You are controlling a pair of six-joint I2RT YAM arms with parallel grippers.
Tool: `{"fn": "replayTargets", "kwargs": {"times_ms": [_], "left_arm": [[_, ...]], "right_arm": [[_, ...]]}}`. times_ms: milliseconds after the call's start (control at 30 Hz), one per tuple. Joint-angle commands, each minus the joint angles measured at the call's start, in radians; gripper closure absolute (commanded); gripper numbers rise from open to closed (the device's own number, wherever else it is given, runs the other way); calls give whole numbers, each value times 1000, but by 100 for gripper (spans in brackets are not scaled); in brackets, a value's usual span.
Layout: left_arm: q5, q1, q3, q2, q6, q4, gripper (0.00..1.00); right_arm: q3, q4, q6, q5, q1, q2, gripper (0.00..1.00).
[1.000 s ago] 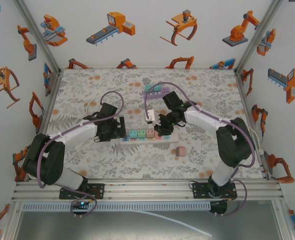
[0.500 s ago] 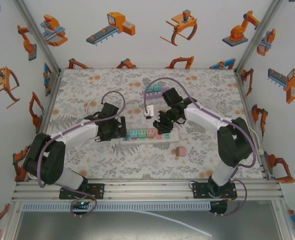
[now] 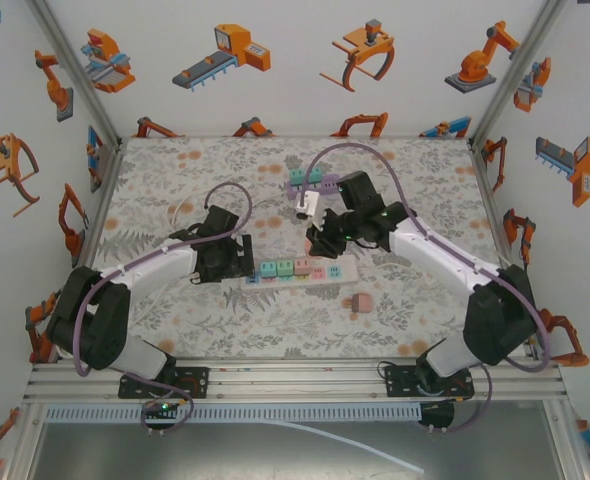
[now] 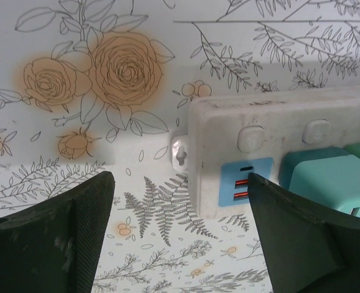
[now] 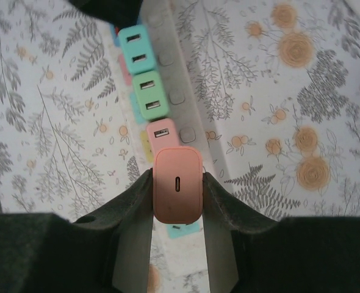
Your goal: Pull the plug off the socket
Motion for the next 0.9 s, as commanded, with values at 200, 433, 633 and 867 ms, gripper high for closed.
{"fn": "replayTargets", "kwargs": {"times_ms": [200, 433, 633, 867], "left_arm": [[11, -7, 71, -116, 67, -85, 16], [151, -21, 32, -308, 178, -7, 15], [407, -47, -32, -480, 284, 99, 12], [662, -147, -41, -551, 417, 107, 1]], "right_arm": [[-91, 205, 740, 320, 3, -169, 100], [-242, 267, 1183, 463, 7, -298, 100], [-442, 314, 1416, 579, 51, -418, 100], [-644, 403, 1608, 741, 170, -494, 100]]}}
